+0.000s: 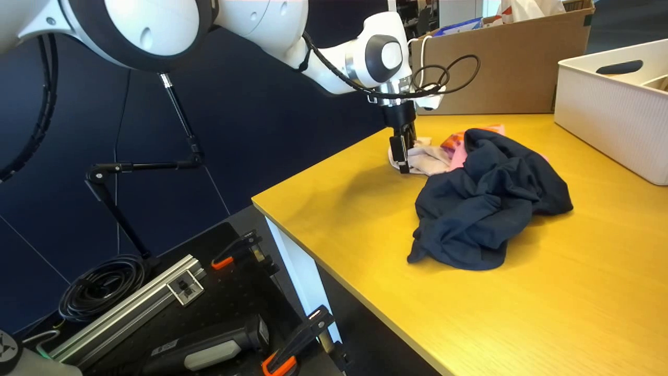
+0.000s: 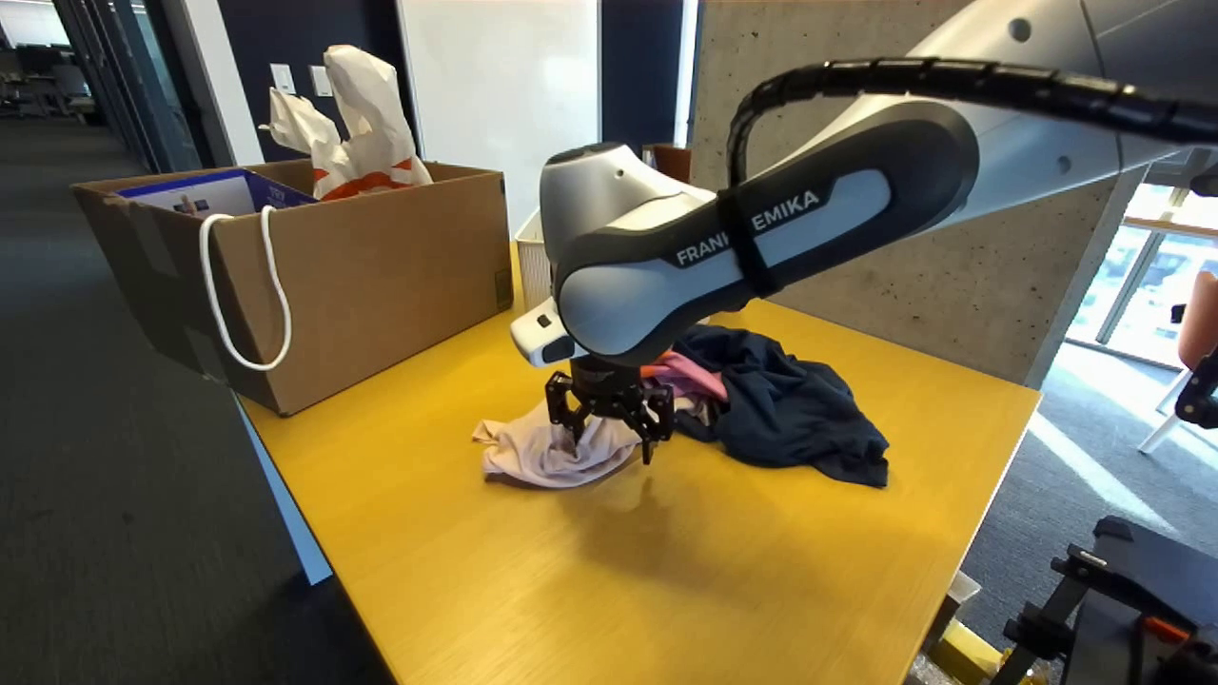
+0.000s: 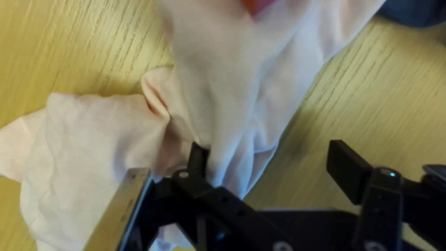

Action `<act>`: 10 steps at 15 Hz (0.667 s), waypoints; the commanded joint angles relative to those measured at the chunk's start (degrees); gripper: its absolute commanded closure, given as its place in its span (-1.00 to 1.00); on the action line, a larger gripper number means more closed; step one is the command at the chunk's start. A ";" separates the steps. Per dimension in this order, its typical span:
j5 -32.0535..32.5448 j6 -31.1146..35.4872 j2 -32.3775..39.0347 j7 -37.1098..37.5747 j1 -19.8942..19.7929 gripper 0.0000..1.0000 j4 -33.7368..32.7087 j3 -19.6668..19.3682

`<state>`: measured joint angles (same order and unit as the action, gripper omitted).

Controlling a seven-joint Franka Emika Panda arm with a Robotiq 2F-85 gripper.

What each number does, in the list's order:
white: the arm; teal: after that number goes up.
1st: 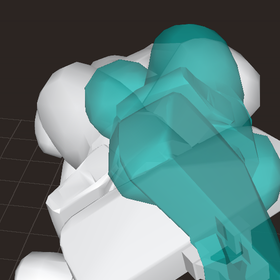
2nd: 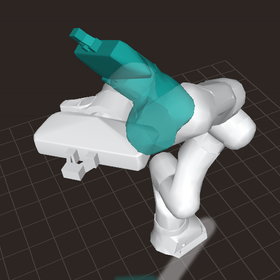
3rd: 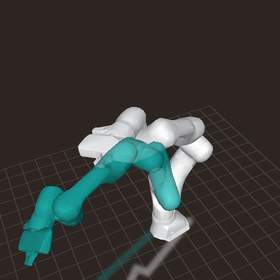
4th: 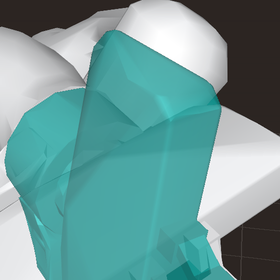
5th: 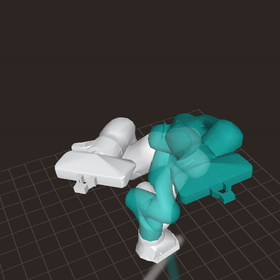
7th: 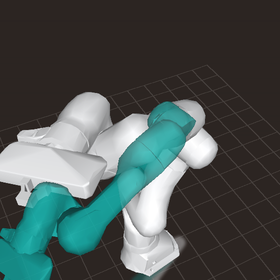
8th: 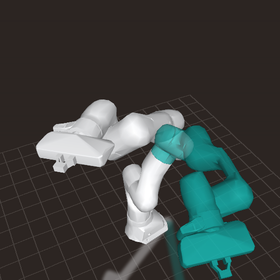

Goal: Pile all the clothes together

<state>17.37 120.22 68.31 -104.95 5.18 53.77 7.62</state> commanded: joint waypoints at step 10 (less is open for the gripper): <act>-3.32 -9.68 6.98 2.82 3.16 1.00 -14.48 -3.21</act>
<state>15.95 114.61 72.89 -104.97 6.81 44.62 6.34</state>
